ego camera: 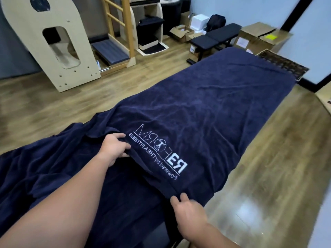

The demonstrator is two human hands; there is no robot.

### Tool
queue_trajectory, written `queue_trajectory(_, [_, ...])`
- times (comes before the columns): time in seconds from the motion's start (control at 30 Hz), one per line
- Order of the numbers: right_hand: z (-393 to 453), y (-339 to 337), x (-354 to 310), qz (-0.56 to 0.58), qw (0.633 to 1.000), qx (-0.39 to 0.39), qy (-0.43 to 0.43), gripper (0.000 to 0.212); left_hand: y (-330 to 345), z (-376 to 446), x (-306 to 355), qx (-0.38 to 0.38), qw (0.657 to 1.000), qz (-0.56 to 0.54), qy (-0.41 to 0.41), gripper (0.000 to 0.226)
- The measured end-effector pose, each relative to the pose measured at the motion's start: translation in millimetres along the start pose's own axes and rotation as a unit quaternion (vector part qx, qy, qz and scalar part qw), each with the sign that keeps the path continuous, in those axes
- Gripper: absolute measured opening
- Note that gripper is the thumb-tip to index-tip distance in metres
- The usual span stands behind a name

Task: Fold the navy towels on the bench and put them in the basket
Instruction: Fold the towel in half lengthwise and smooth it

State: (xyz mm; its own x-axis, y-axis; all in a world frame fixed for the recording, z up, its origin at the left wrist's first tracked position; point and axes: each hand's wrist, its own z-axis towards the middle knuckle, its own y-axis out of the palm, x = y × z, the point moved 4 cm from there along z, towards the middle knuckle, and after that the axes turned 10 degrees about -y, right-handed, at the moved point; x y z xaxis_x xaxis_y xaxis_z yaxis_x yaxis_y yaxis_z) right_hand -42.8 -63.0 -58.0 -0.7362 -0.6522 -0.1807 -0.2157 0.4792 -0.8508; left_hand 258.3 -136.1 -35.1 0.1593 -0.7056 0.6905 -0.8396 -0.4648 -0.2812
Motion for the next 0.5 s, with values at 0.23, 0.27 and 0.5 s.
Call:
queue_trajectory(0.23, [-2, -49, 74, -0.003, 0.994, 0.073, 0.081, 0.024, 21, 2, 37, -0.038, 0.998, -0.051, 0.011, 0.063])
queue_trajectory(0.27, [-1, -59, 87, -0.009, 0.992, 0.086, 0.093, 0.022, 25, 3, 44, -0.041, 0.997, -0.055, 0.02, 0.067])
queue_trajectory(0.5, [-1, -124, 184, -0.008, 0.962, 0.201, 0.182, 0.023, 77, 14, 112, 0.006, 0.996, -0.027, 0.081, 0.079])
